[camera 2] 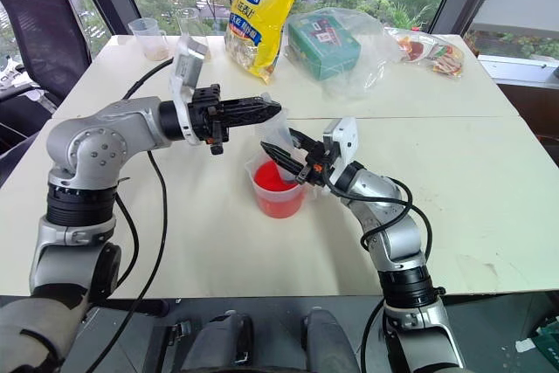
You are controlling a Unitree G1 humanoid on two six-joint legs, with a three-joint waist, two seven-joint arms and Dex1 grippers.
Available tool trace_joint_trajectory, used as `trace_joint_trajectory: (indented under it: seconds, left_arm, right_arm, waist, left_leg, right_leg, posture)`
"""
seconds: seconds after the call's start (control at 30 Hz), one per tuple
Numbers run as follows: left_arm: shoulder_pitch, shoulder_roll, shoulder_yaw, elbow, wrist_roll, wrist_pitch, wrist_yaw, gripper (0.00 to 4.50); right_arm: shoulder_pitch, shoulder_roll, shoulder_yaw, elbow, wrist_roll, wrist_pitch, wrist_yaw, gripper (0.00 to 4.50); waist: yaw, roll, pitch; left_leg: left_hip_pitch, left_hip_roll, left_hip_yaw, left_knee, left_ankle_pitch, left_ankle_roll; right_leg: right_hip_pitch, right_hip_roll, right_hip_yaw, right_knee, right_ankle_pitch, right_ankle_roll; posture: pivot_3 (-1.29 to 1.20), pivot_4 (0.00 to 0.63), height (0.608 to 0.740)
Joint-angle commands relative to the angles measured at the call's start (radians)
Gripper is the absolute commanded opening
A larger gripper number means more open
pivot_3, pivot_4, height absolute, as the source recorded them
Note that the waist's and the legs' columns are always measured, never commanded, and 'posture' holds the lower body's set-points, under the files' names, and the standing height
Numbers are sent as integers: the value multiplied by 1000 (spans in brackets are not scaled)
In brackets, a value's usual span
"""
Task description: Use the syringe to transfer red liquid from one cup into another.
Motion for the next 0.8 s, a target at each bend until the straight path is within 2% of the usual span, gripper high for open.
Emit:
trace_joint_trajectory:
  seconds: [0.03,0.8]
  left_arm:
    - [-55,-12,7,-11,8,-37,-8,10]
    - [-207,44,81,107,65,-95,-57,10]
  right_arm:
    - [1,-3,31,-28,19,23,19,1352]
    - [26,-35,60,43,28,42,71,1352]
  waist:
    - [0,0,0]
    - [0,0,0]
  left_leg:
    - [0,0,0,0,0,0]
    - [0,0,0,0,0,0]
  right_leg:
    - [0,0,0,0,0,0]
    - [0,0,0,0,0,0]
  posture:
    - [0,150,740]
    - [0,150,740]
